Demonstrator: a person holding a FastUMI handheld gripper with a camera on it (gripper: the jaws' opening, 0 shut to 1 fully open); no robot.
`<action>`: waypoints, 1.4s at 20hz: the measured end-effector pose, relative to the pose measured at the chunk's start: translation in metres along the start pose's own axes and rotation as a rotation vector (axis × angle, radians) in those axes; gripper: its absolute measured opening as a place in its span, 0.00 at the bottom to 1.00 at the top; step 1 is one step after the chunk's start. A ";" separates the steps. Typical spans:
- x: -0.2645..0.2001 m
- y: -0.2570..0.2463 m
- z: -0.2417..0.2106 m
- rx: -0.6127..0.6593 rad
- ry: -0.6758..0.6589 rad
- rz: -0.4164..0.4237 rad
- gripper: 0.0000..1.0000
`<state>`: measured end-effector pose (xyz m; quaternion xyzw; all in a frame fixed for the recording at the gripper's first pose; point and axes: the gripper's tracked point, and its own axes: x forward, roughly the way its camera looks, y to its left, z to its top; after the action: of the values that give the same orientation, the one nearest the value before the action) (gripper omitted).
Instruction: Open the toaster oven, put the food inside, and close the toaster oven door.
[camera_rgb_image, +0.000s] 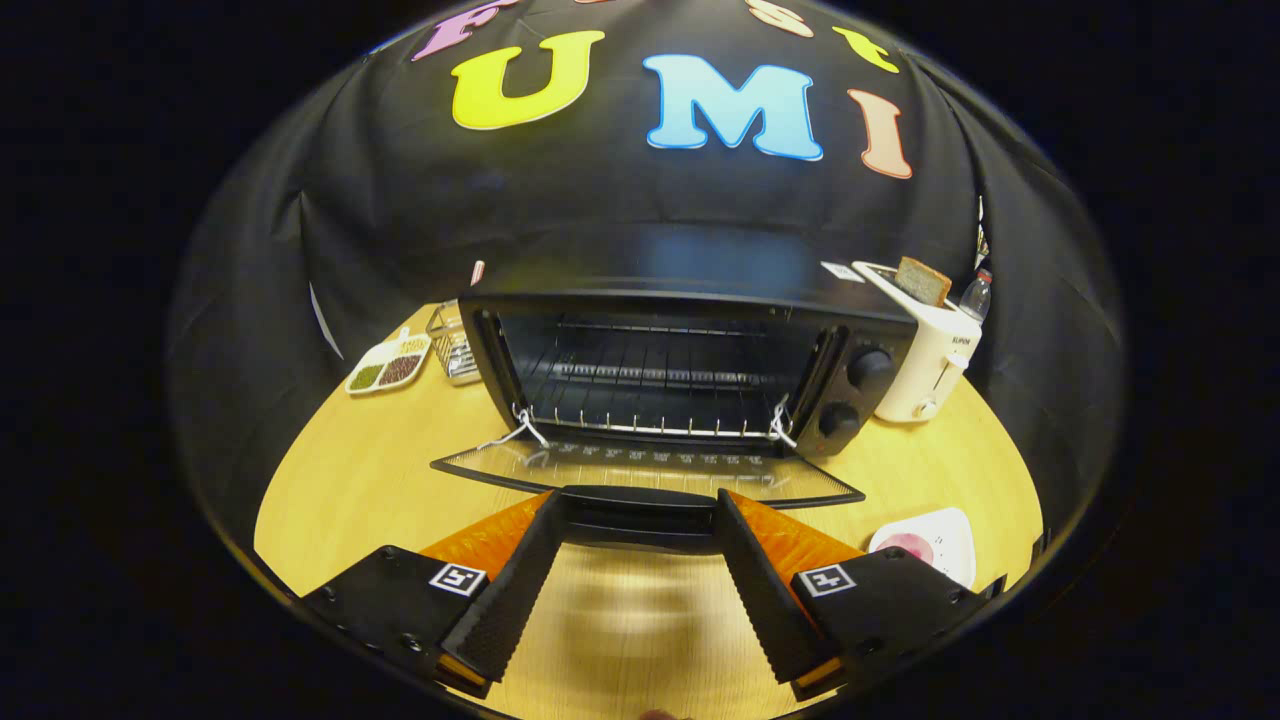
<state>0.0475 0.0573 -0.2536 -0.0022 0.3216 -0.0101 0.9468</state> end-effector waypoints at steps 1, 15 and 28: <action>0.003 0.002 -0.020 -0.012 0.060 0.010 0.97; -0.051 -0.096 -0.064 -0.119 0.196 0.029 0.98; -0.044 -0.275 -0.029 -0.003 0.236 0.045 0.98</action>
<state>-0.0099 -0.2167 -0.2470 0.0048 0.4310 0.0115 0.9023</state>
